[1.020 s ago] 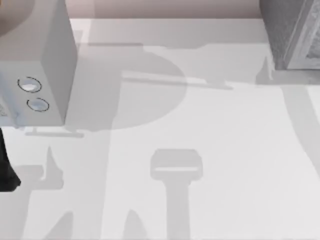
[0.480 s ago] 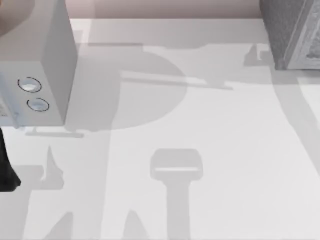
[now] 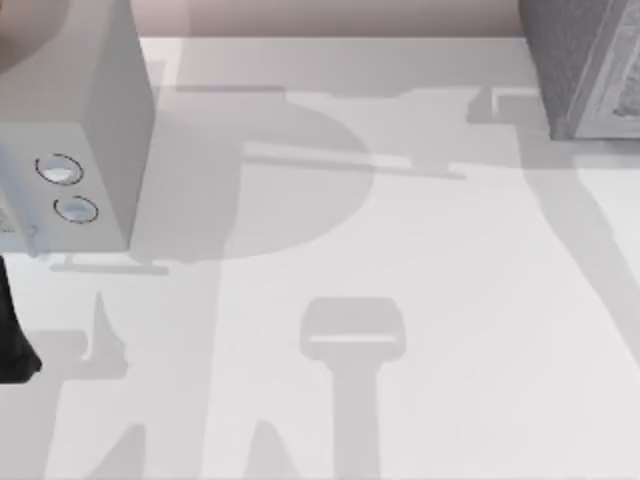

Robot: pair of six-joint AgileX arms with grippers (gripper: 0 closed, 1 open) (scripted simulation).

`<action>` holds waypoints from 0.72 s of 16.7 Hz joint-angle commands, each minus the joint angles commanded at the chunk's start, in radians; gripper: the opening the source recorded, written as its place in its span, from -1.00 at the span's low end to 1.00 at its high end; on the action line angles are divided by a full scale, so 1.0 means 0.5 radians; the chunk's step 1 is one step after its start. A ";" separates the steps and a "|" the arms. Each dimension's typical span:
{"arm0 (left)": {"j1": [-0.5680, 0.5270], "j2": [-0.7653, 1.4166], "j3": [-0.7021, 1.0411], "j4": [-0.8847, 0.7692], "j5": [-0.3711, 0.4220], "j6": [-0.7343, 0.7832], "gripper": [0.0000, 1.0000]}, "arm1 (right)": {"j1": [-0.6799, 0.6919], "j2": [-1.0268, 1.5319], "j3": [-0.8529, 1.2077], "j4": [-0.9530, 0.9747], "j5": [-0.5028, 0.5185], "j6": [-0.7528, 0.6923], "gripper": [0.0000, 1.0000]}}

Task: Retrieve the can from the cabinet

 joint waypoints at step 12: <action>0.000 0.000 0.000 0.000 0.000 0.000 1.00 | 0.041 0.330 0.196 0.135 0.050 -0.001 1.00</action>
